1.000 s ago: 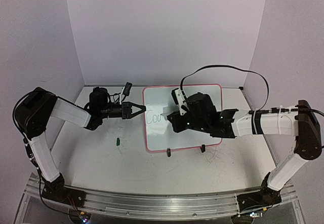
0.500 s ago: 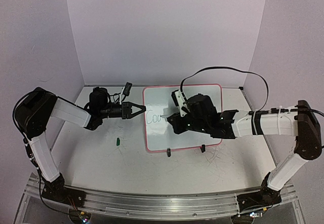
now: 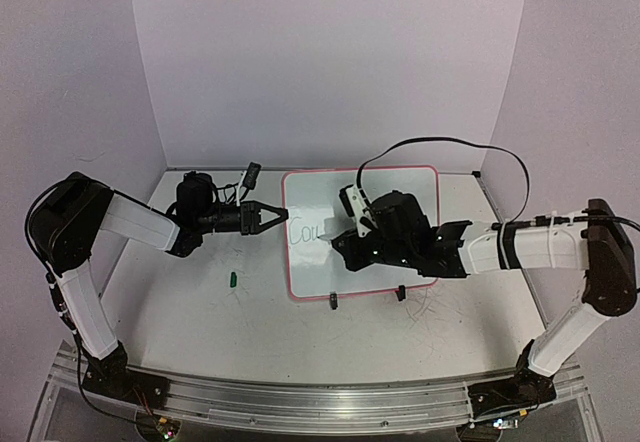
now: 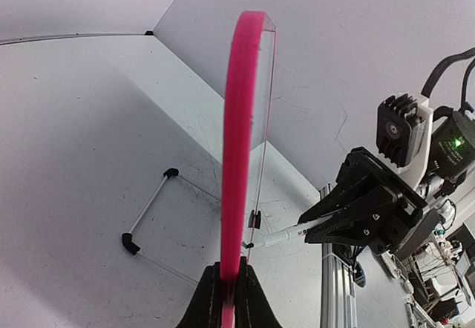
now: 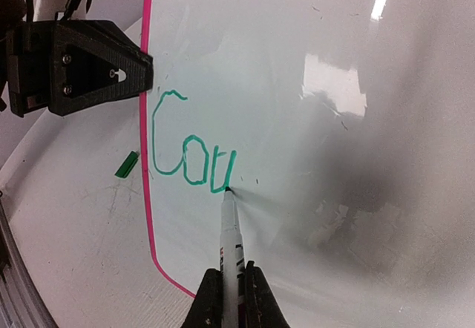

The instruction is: Write a sentence on the whiteboard

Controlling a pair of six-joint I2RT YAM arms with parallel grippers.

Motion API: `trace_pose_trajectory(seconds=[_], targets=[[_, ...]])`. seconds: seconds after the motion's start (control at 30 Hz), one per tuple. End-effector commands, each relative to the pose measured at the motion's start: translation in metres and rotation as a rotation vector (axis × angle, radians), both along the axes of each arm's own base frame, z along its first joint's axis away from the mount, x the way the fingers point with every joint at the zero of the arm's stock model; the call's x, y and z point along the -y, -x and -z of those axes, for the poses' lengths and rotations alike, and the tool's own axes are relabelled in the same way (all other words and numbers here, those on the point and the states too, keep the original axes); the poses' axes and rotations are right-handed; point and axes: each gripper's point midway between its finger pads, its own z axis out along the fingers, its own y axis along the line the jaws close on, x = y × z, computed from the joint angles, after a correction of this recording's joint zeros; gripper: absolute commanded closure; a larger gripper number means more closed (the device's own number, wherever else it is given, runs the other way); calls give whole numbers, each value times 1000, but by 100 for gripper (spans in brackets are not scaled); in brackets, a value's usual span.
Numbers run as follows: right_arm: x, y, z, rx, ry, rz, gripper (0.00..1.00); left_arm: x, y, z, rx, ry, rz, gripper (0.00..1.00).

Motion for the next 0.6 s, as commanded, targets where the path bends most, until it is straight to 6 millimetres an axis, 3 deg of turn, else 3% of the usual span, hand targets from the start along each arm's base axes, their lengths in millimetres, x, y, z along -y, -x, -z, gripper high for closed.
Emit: trace_pose_trajectory(seconds=[0.0,0.1,0.27,0.43,0.57], targets=[[20,-4,3,-1,34,63,100,6,16,-25,51,39,62,100],[19,-2,-10,2,2,59,100,7,16,-25,51,38,62,100],[13,7,-64,58,-143,6,100,6,16,-24,49,38,63,100],[7,-9,-44,70,-61,14,100,7,16,-25,50,39,64,100],[-1,-12,-48,78,-81,1,100,6,16,-25,51,38,63,100]])
